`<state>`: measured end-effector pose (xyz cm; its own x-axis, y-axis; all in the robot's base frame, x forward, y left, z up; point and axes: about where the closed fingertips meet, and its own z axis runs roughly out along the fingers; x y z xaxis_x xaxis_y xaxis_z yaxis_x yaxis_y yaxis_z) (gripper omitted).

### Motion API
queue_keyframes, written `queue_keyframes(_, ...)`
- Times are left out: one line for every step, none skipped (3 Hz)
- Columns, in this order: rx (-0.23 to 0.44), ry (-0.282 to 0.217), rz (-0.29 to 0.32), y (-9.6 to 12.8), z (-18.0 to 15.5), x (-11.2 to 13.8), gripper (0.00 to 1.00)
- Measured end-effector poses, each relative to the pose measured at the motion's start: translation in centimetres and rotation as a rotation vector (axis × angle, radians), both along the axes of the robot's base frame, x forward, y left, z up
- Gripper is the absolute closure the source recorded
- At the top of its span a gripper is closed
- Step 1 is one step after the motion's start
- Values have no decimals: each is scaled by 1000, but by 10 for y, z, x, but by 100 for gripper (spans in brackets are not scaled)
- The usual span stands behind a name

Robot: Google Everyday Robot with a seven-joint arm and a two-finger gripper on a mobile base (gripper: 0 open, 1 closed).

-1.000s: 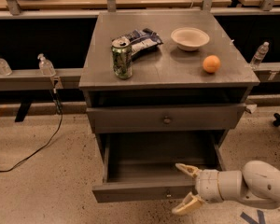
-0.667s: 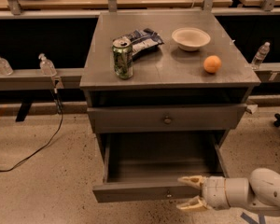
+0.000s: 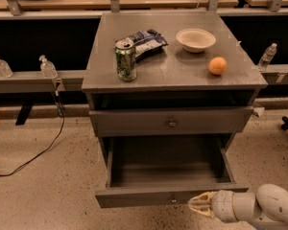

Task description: Close middle drawer

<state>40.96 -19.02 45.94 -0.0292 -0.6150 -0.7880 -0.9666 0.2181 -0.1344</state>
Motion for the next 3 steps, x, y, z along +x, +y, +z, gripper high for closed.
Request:
queue_keyframes(-19, -20, -31, -4, -4, 10, 100)
queue_keyframes(-16, -16, -25, -2, -3, 8, 100)
queue_keyframes(-10, -76, -79, -5, -12, 16, 100)
